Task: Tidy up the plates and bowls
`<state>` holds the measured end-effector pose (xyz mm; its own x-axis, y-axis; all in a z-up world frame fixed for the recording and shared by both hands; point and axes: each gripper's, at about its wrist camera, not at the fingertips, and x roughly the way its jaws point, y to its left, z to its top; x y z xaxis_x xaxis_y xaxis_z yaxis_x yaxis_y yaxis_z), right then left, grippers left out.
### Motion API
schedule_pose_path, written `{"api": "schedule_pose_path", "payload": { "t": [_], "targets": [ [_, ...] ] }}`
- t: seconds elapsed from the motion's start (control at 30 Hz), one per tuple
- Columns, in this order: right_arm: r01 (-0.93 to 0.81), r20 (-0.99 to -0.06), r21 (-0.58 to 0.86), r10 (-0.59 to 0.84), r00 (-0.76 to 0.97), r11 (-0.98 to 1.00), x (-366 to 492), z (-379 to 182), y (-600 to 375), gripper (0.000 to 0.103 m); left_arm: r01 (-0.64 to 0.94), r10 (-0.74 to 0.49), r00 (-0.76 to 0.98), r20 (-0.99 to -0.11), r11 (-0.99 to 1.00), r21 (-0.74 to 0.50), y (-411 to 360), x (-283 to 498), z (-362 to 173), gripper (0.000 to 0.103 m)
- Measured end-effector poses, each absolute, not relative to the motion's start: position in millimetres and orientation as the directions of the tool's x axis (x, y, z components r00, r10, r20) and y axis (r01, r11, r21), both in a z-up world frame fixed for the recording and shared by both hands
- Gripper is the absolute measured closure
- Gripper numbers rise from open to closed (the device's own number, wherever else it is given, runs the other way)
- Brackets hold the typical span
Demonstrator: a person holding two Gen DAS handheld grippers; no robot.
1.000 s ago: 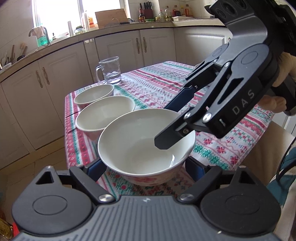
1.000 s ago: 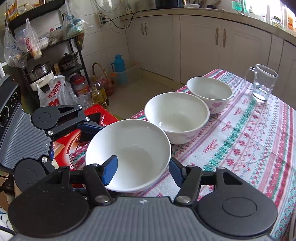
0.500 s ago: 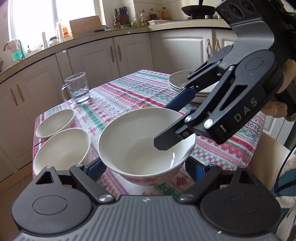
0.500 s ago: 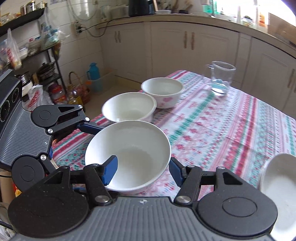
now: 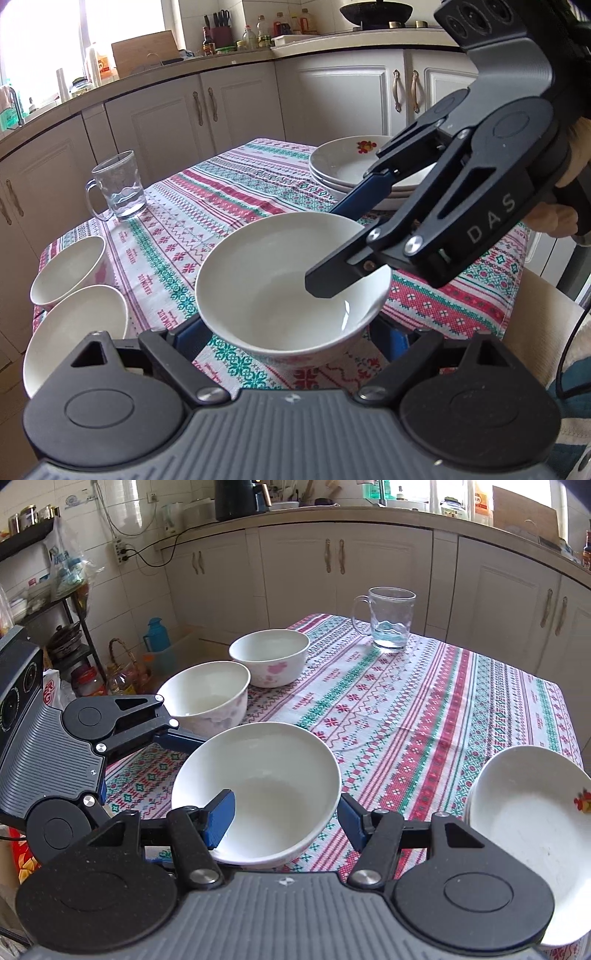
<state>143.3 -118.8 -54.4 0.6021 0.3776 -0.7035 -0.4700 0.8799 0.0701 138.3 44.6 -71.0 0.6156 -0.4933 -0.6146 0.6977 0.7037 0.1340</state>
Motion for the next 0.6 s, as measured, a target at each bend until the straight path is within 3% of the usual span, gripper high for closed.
{"api": "schedule_pose_path", "payload": {
  "t": [0.6],
  "targets": [
    [-0.455, -0.712, 0.077, 0.368, 0.597, 0.887, 148.9, -61.3, -123.1, 0.036, 0.700, -0.498, 0.600, -0.626, 0.706, 0.109, 42.2, 145.5, -76.7, 0.012]
  ]
}}
